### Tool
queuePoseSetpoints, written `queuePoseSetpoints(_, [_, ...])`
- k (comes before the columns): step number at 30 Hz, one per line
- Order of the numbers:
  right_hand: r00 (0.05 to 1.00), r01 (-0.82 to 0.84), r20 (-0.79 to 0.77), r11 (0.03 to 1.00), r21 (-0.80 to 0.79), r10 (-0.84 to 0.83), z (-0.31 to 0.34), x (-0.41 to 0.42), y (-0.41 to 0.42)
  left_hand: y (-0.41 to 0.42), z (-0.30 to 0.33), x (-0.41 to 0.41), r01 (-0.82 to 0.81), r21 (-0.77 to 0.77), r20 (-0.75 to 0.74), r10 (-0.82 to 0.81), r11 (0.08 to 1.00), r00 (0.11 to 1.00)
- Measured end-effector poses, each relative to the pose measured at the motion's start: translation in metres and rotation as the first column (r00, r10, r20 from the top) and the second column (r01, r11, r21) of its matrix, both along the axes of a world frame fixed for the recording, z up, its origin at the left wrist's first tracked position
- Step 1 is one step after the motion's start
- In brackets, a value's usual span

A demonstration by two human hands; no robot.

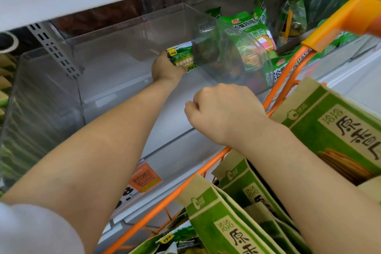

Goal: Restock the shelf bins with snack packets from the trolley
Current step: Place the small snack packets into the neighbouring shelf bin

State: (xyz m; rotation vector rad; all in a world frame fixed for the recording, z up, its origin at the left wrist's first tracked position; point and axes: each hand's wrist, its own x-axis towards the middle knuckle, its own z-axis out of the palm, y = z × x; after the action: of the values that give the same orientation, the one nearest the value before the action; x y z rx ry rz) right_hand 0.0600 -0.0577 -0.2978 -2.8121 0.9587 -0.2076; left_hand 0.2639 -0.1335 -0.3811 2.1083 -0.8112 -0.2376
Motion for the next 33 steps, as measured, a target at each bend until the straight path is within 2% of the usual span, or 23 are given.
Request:
queuePoseSetpoints(3, [1.0,0.003,-0.001,1.0,0.007,-0.003,0.0,0.0,0.0,0.002,-0.003,0.003,0.024,0.07,0.073,-0.029,0.997,0.997])
queuePoseSetpoints(5, [1.0,0.006,-0.004,1.0,0.017,-0.006,0.0,0.001,0.0,0.002,-0.001,0.004,-0.033,0.098,0.099,0.023,0.995,0.995])
queuePoseSetpoints(8, [1.0,0.006,-0.001,1.0,0.02,-0.006,0.0,0.001,-0.001,0.001,0.002,0.005,-0.12,0.064,0.092,0.113,0.991,0.989])
queuePoseSetpoints(17, [0.999,-0.011,0.03,1.0,0.003,0.011,-0.001,0.001,-0.001,0.005,0.004,0.0,-0.102,0.111,0.089,0.092,0.989,0.992])
queuePoseSetpoints(20, [1.0,-0.009,0.025,1.0,-0.014,0.01,-0.002,0.002,-0.002,0.007,0.01,-0.004,-0.142,0.1,0.01,0.142,0.985,0.99])
queuePoseSetpoints(24, [1.0,0.007,0.024,0.999,-0.035,-0.007,-0.004,0.001,0.001,0.023,0.031,-0.013,-0.25,-0.02,-0.245,0.238,0.968,0.94])
queuePoseSetpoints(25, [0.999,0.018,0.04,0.999,-0.033,-0.016,-0.004,0.0,0.002,0.029,0.04,-0.017,-0.254,-0.026,-0.272,0.237,0.967,0.933])
queuePoseSetpoints(29, [0.991,0.026,0.134,1.0,-0.001,-0.025,-0.004,-0.002,0.002,0.064,0.079,-0.041,-0.131,0.097,-0.181,0.147,0.987,0.972])
queuePoseSetpoints(31, [0.973,0.009,0.232,1.0,0.03,-0.016,0.001,-0.011,0.009,0.096,0.096,-0.064,-0.005,0.019,-0.167,0.008,1.0,0.986])
queuePoseSetpoints(33, [0.909,0.034,0.415,0.999,0.022,-0.04,0.014,-0.026,0.021,0.138,0.104,-0.093,0.113,-0.12,-0.132,-0.128,0.986,0.983])
